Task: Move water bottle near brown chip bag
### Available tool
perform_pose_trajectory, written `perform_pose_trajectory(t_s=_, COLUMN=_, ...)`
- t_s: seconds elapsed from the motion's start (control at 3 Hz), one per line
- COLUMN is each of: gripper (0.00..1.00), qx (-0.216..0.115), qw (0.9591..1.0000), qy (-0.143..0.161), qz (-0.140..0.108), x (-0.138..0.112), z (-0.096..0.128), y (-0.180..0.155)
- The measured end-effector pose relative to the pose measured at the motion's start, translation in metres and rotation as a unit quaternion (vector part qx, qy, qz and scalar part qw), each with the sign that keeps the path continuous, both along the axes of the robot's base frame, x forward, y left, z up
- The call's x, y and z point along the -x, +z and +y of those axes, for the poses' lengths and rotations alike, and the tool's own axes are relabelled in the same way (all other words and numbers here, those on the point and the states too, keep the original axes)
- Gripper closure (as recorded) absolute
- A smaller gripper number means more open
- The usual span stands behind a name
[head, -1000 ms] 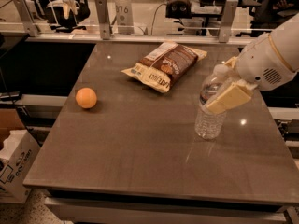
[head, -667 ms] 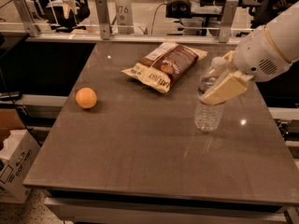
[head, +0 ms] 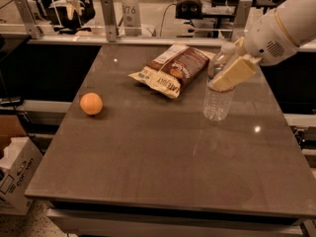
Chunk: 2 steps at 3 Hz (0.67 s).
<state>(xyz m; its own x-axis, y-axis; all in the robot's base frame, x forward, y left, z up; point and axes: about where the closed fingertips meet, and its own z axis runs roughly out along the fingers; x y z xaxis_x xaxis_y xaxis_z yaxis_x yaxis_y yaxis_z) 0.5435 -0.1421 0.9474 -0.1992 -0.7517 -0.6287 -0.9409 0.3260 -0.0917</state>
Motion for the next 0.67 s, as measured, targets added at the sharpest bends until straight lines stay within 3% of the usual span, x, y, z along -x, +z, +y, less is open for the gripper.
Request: perform_pose_trajectory(t_s=0.67, gripper=1.0, qx=-0.031, qw=0.9987, qy=-0.035, qz=-0.021, x=-0.068, z=-0.011, y=0.01)
